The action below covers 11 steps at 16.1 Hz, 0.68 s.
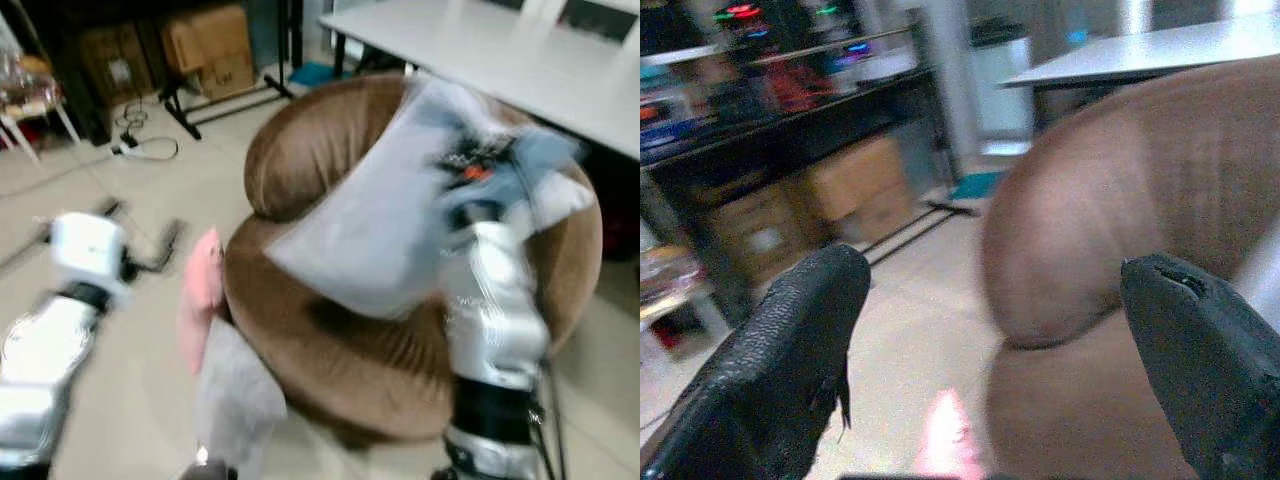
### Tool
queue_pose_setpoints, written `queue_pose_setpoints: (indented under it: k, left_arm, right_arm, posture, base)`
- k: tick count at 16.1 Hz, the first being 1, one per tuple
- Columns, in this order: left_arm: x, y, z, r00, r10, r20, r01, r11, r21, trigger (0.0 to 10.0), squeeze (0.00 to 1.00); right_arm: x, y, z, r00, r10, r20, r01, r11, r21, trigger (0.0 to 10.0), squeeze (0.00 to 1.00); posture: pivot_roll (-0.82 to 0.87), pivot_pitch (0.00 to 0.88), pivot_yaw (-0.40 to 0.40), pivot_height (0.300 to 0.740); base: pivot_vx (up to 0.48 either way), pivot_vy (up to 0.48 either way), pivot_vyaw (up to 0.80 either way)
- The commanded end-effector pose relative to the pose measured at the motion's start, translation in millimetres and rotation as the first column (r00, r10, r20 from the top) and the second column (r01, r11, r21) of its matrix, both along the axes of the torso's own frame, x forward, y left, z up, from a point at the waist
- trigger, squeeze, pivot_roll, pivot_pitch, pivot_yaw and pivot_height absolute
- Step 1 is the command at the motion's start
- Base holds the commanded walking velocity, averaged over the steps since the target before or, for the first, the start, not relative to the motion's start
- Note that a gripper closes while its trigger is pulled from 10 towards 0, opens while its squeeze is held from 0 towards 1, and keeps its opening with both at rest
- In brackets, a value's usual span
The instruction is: Move the pillow to the sofa from floor
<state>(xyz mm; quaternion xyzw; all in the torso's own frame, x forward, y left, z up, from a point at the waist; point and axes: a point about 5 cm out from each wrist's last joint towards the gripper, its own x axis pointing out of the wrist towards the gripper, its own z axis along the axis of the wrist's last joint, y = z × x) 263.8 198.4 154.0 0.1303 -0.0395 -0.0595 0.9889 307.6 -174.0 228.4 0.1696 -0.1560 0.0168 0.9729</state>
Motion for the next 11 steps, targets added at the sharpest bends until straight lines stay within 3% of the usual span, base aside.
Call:
queue_pose_setpoints:
  k: [1, 4, 6, 9, 11]
  left_arm:
    - [-0.2, -9.7, -4.4, 0.999, -0.034, -0.015, 0.034, 0.999, -0.002, 10.0, 0.0]
    - [-0.6, -10.2, -6.3, 0.999, -0.035, -0.018, 0.035, 0.999, 0.011, 10.0, 0.0]
    - [-2.7, -8.6, -9.5, 0.999, -0.029, -0.025, 0.029, 0.999, 0.019, 10.0, 0.0]
    - [-4.3, -8.4, -14.4, 0.999, -0.024, -0.039, 0.025, 0.999, 0.026, 10.0, 0.0]
    - [-3.0, -9.3, -13.8, 0.999, -0.023, -0.035, 0.024, 0.999, 0.023, 10.0, 0.0]
  right_arm:
    - [-6.0, -16.8, 6.8, 0.997, -0.066, 0.043, 0.067, 0.997, -0.026, 10.0, 0.0]
    - [-9.3, -23.0, -0.3, 0.997, -0.074, 0.022, 0.075, 0.995, -0.06, 10.0, 0.0]
    - [-11.1, -21.7, -19.3, 0.995, -0.068, -0.067, 0.061, 0.993, -0.099, 10.0, 0.0]
    - [-21.2, -8.8, -40.5, 0.991, -0.059, -0.121, 0.048, 0.994, -0.095, 10.0, 0.0]
    - [-22.8, -1.7, -52.1, 0.981, -0.098, -0.169, 0.067, 0.981, -0.181, 10.0, 0.0]
  posture:
    - [0.08, 0.0, -0.029, 0.74]
    - [0.08, 0.0, -0.027, 0.74]
    - [0.08, 0.0, -0.028, 0.74]
    - [0.08, 0.0, -0.029, 0.74]
    - [0.08, 0.0, -0.029, 0.74]
  base:
    - [0.0, 0.0, 0.0]
    - [0.0, 0.0, 0.0]
    - [0.0, 0.0, 0.0]
    - [0.0, -0.365, 0.0]
    - [0.0, -0.366, 0.0]
